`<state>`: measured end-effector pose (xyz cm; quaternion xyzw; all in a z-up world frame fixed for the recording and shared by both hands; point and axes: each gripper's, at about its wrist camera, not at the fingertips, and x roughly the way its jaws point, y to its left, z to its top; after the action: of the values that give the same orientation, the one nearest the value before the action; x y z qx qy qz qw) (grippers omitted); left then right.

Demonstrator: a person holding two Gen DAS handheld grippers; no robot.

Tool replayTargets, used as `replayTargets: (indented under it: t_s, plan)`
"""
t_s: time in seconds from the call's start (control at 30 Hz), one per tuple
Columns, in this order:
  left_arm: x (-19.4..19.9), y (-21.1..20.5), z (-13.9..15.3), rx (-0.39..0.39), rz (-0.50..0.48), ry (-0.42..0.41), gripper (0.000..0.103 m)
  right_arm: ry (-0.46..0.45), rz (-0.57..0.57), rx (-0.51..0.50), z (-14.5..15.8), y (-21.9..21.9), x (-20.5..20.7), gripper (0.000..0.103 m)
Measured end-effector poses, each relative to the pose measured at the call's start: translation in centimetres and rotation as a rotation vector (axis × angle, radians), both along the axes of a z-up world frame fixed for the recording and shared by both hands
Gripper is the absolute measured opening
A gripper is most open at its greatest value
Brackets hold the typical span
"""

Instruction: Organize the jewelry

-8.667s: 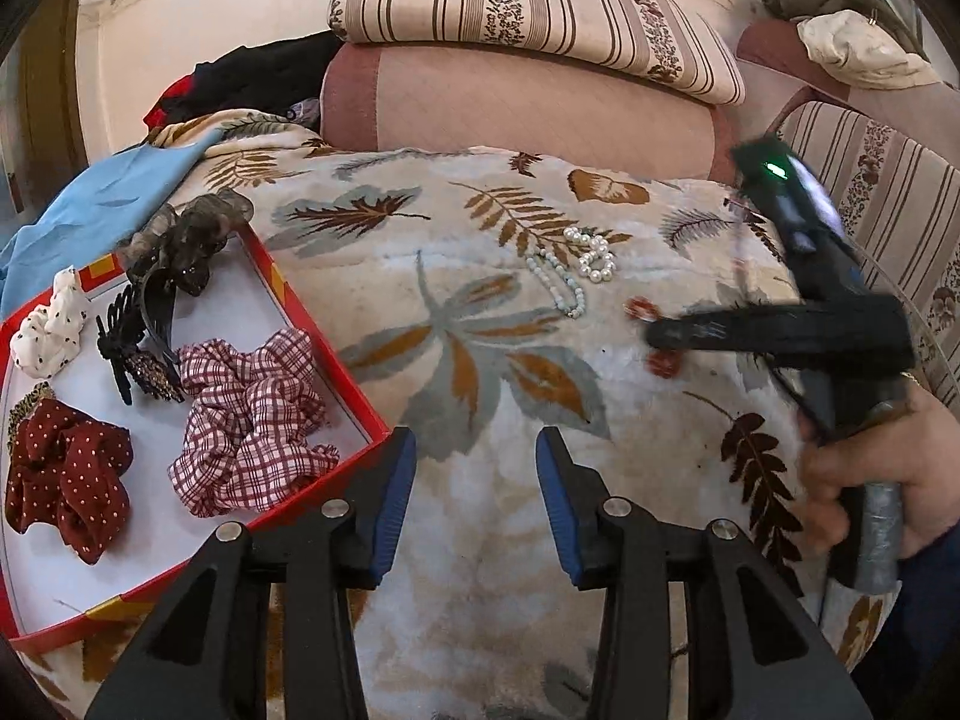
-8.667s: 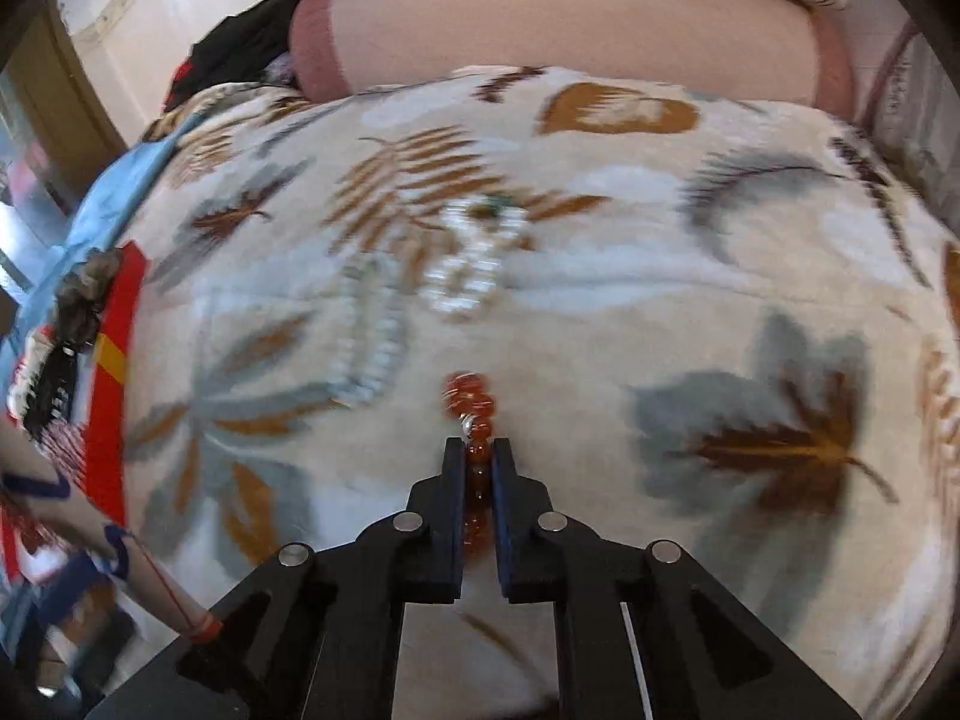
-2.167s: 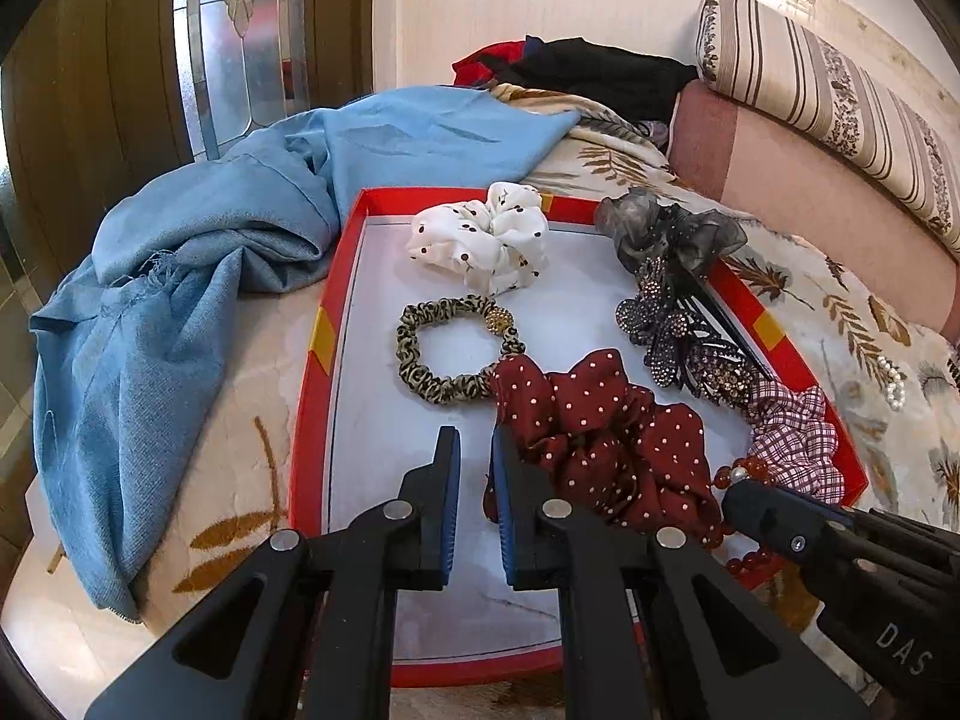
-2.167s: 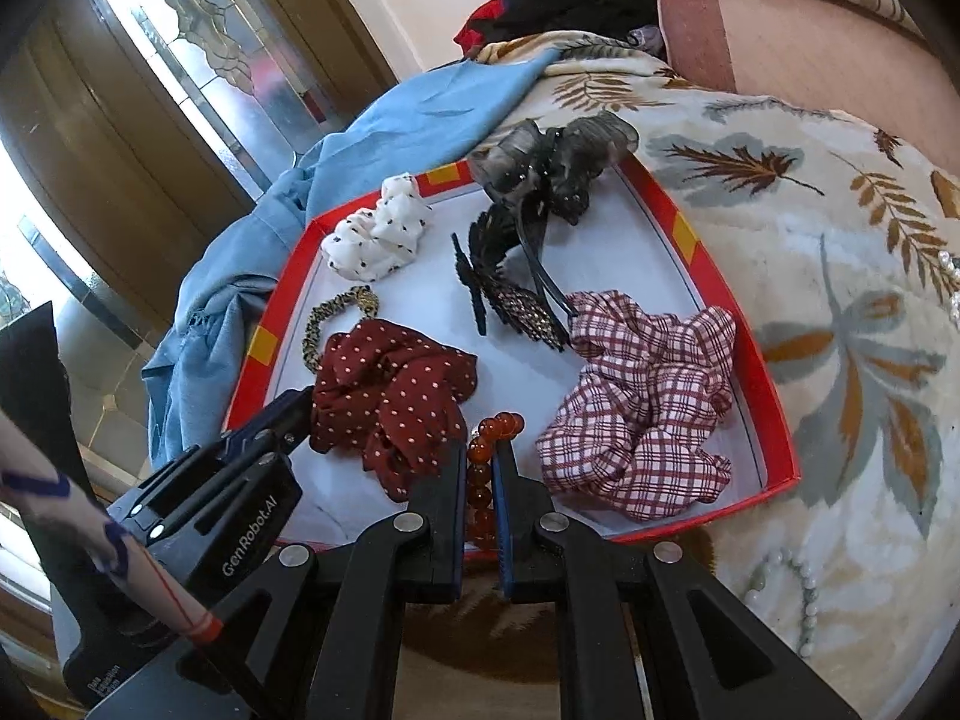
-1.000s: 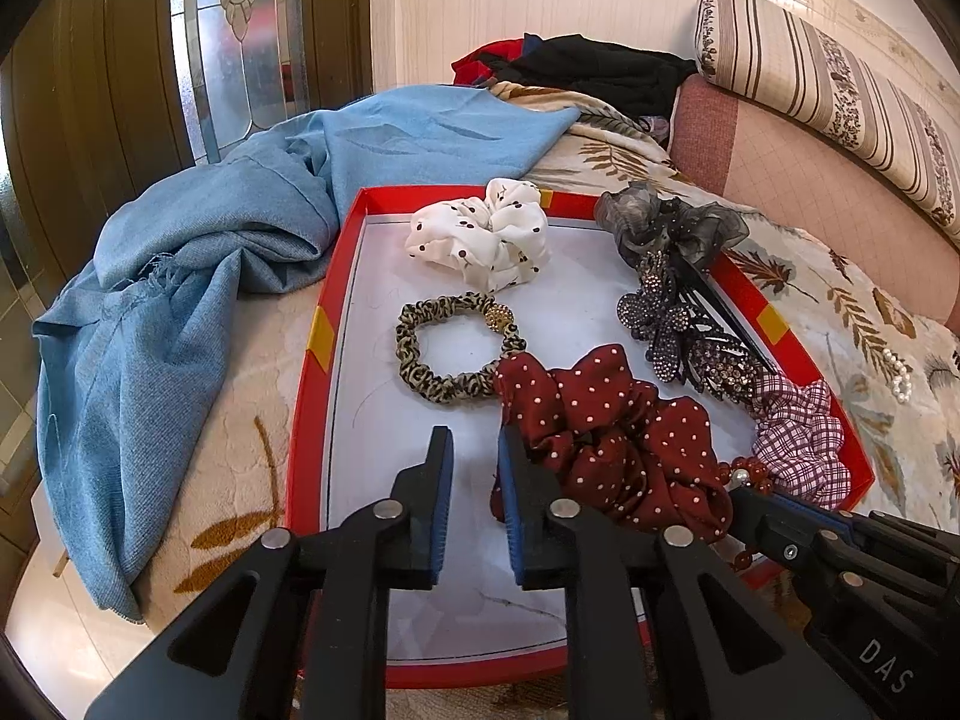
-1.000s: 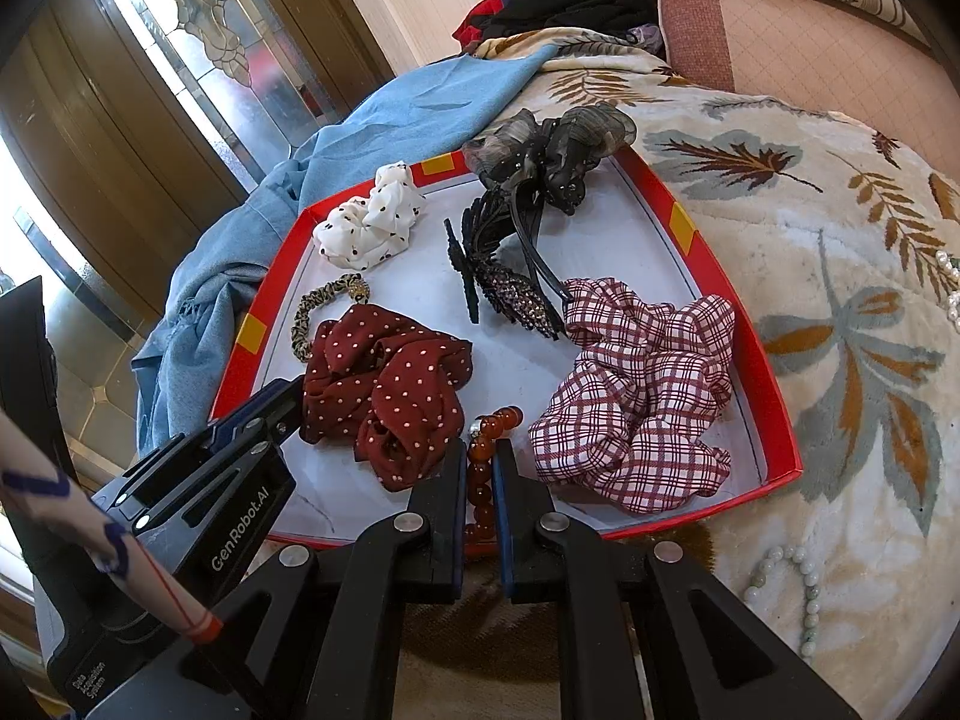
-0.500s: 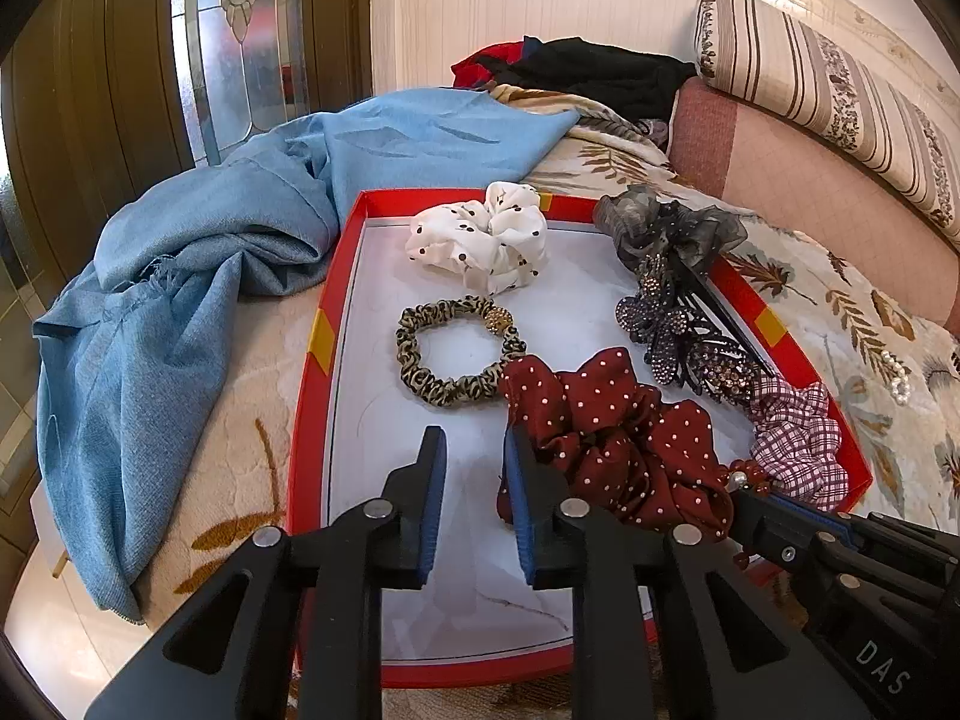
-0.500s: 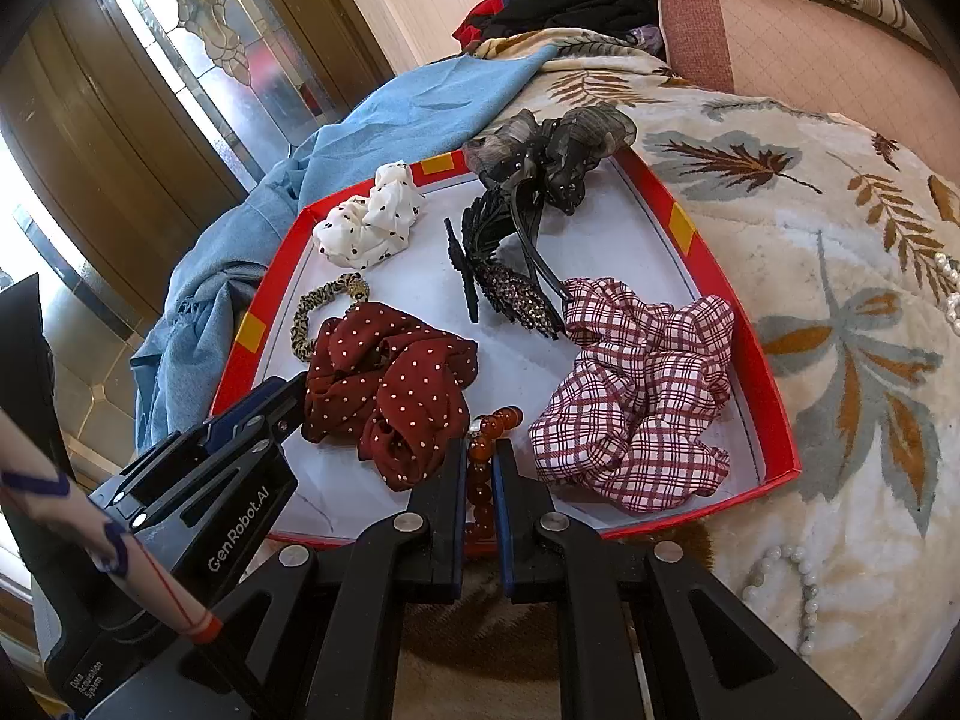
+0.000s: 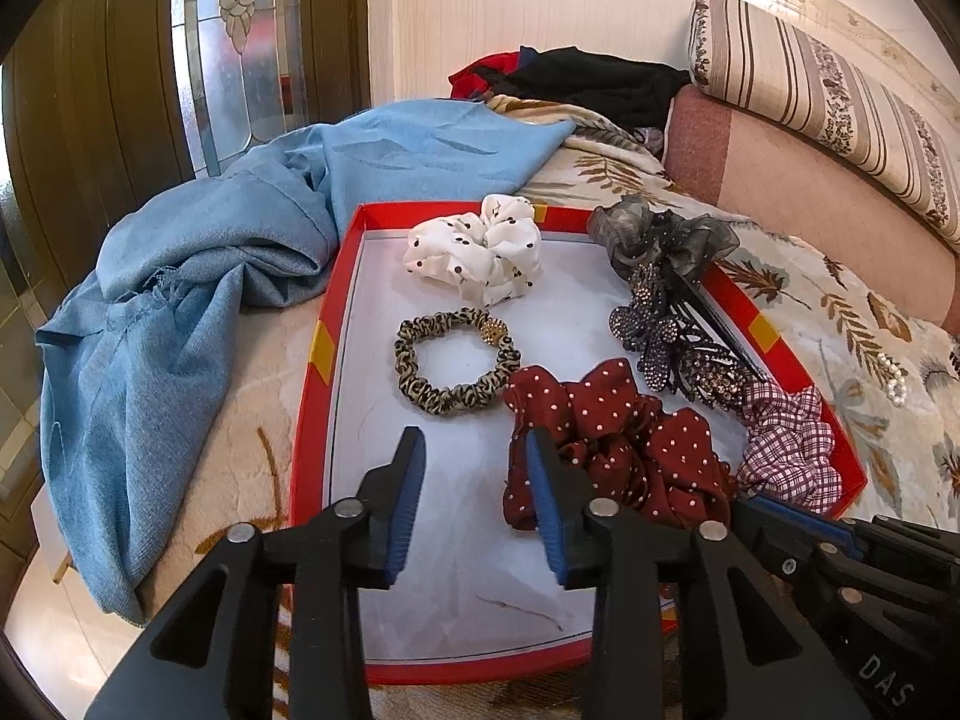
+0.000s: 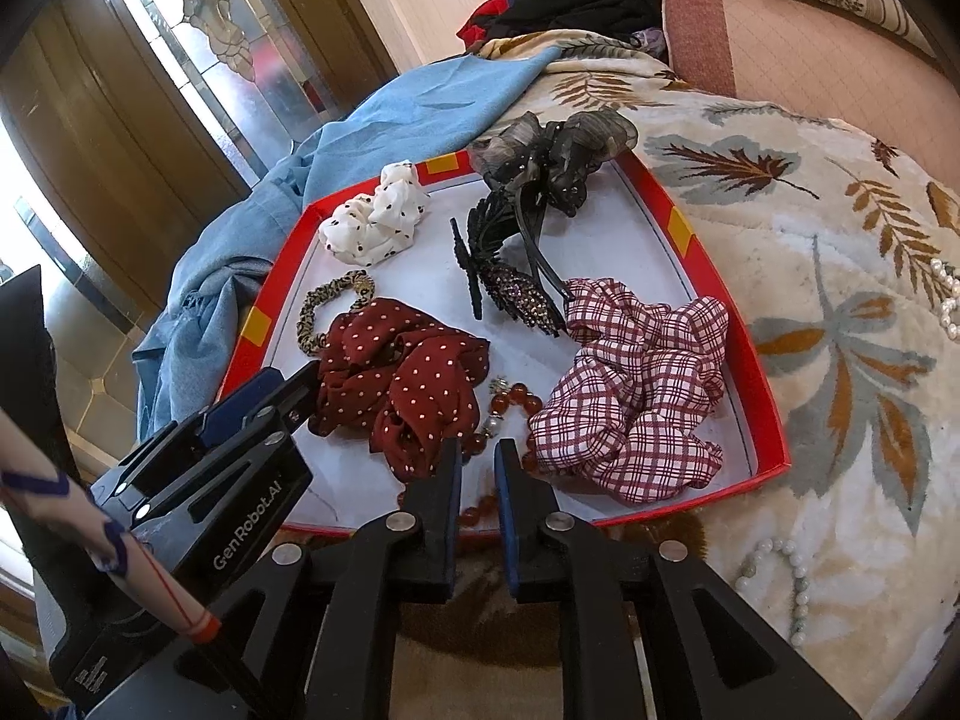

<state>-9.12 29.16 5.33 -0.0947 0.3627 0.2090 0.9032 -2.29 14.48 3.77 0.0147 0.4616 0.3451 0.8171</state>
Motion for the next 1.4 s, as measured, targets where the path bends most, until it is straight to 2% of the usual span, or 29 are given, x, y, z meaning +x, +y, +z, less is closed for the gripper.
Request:
replayTargets:
  t_s: [0.53, 0.7, 0.97, 1.17, 1.33, 1.4]
  plan:
    - [-0.2, -0.1, 0.4, 0.008, -0.005, -0.027, 0.042, -0.031, 0.003, 0.005, 1.5, -0.4, -1.6, 0.017]
    - [-0.3, -0.2, 0.6, 0.014, -0.005, -0.037, 0.046, -0.046, -0.008, 0.011, 2.1, -0.9, -1.9, 0.025]
    - [-0.6, -0.3, 0.8, 0.022, -0.001, -0.048, 0.049, -0.06, -0.022, 0.015, 2.7, -1.6, -2.2, 0.027]
    - [-0.7, -0.4, 0.9, 0.029, 0.001, -0.053, 0.053, -0.071, -0.036, 0.016, 3.1, -2.2, -2.5, 0.032]
    - [-0.7, -0.6, 1.1, 0.037, 0.004, -0.064, 0.061, -0.074, -0.053, 0.02, 3.4, -3.0, -2.5, 0.033]
    - [-0.7, -0.8, 1.2, 0.046, 0.003, -0.07, 0.062, -0.079, -0.058, 0.021, 3.7, -3.4, -2.6, 0.037]
